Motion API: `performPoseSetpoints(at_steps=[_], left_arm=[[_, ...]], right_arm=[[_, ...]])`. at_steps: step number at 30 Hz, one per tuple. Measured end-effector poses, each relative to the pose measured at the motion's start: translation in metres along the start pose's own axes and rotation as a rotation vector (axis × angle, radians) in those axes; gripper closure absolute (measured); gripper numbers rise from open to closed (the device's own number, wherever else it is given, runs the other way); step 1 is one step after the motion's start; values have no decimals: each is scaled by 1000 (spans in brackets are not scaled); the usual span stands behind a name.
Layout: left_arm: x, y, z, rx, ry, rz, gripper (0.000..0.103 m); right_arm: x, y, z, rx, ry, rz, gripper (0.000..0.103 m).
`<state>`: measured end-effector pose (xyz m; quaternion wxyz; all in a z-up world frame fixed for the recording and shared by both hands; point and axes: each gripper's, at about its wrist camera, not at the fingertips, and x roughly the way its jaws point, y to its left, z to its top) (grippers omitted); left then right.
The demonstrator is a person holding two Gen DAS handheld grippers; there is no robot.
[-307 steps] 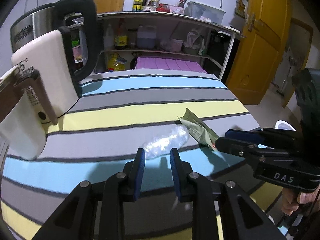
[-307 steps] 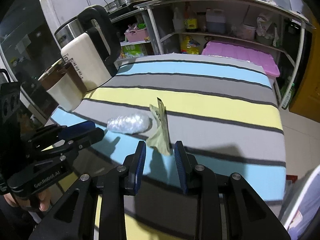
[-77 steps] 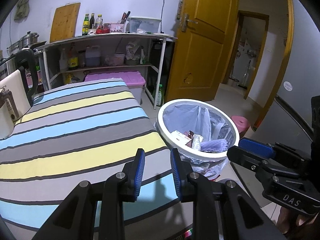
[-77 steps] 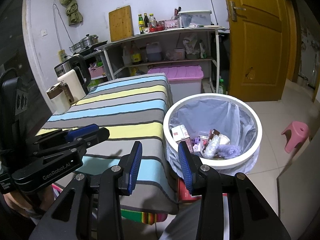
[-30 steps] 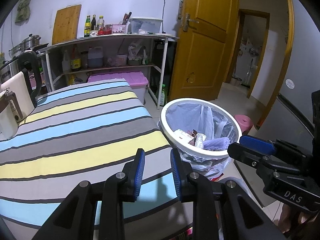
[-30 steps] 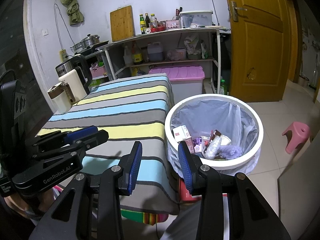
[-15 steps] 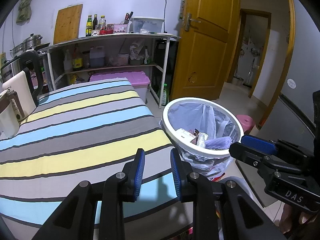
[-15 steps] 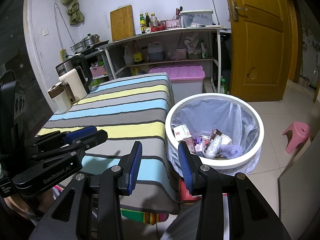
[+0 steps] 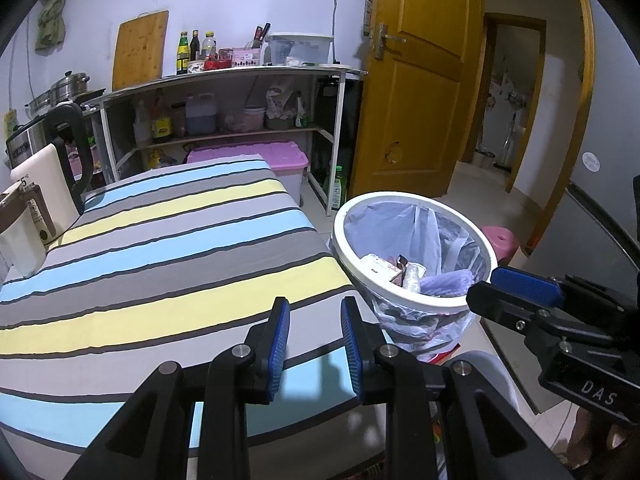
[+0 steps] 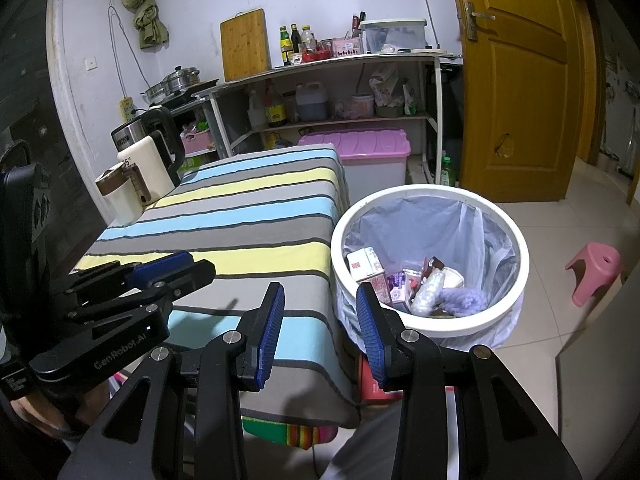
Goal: Collect trash
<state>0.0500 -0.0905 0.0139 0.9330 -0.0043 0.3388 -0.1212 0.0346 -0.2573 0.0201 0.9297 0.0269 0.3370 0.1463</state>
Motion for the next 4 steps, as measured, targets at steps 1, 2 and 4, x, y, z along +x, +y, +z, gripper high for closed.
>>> performPoseSetpoints(at_steps=[1, 2, 4], left_arm=[[1, -1, 0, -1, 1, 2, 77], [1, 0, 0, -3, 1, 3, 77], [2, 0, 0, -7, 2, 4, 77]], right_arm=[[0, 0, 0, 0, 0, 0, 65], [0, -1, 0, 0, 0, 0, 65], [0, 0, 0, 1, 1, 0, 65]])
